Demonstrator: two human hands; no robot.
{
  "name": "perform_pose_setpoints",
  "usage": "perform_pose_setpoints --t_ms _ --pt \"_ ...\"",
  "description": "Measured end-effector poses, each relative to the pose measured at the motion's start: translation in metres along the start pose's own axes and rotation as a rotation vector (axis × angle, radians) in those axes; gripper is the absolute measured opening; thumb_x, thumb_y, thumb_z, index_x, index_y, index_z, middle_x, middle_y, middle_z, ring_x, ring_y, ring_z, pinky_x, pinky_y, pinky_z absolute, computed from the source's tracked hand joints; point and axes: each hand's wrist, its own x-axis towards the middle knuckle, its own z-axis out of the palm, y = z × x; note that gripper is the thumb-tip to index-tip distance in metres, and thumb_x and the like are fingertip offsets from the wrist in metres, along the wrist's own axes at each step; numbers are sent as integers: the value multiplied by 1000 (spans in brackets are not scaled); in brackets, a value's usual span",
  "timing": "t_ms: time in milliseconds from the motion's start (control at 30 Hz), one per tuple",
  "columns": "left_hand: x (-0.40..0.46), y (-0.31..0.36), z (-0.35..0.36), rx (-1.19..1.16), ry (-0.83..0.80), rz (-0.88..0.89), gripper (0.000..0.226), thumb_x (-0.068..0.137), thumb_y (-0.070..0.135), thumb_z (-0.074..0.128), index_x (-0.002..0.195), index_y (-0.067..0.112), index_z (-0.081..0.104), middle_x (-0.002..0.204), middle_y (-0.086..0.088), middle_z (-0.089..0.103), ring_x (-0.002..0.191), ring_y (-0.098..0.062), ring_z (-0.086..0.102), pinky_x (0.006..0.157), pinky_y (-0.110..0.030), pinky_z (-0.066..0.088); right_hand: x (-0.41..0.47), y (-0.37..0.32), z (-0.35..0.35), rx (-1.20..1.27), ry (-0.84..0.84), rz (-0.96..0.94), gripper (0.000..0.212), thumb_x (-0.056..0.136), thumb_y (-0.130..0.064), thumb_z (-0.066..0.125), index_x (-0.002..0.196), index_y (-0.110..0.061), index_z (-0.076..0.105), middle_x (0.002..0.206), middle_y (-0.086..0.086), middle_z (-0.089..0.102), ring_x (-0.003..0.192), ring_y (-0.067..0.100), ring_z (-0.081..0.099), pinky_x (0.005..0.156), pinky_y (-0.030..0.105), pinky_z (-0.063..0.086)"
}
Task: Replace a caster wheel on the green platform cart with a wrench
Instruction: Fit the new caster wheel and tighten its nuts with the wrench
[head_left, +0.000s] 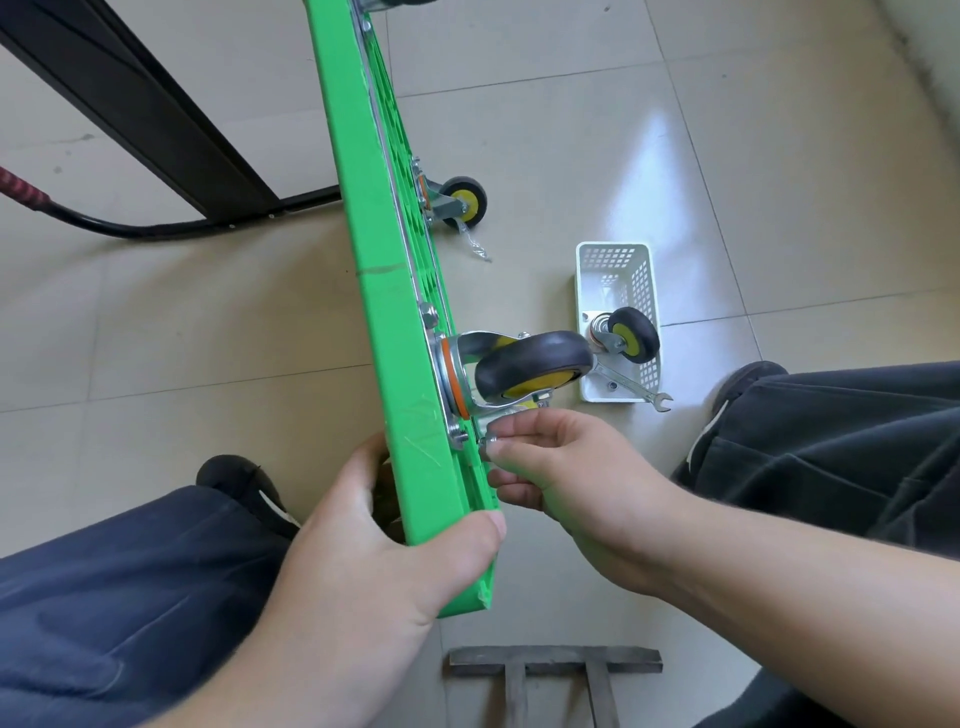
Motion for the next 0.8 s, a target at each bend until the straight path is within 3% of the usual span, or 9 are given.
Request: perform_pose_setpoints --t_ms 333,667,800 --pt "4 -7 0 -26 -41 51 65 49 55 79 112 53 64 107 13 78 101 -15 76 92 -49 58 4 2 1 -8 -9 -5 8 96 -8 69 104 -8 72 90 5 71 71 11 65 73 26 54" --pt "4 -8 -3 -13 -53 85 61 50 55 77 110 55 64 106 16 78 98 -9 75 89 -43 59 5 1 4 -6 -38 -9 9 95 -9 70 103 -9 75 82 -5 71 70 8 62 68 23 52" --pt "4 -9 -5 -14 -65 87 63 52 54 78 113 55 63 109 16 77 100 -9 75 90 -43 59 6 0 8 0 -52 -6 10 95 -9 70 102 -6 76 85 -1 70 70 10 58 70 24 51"
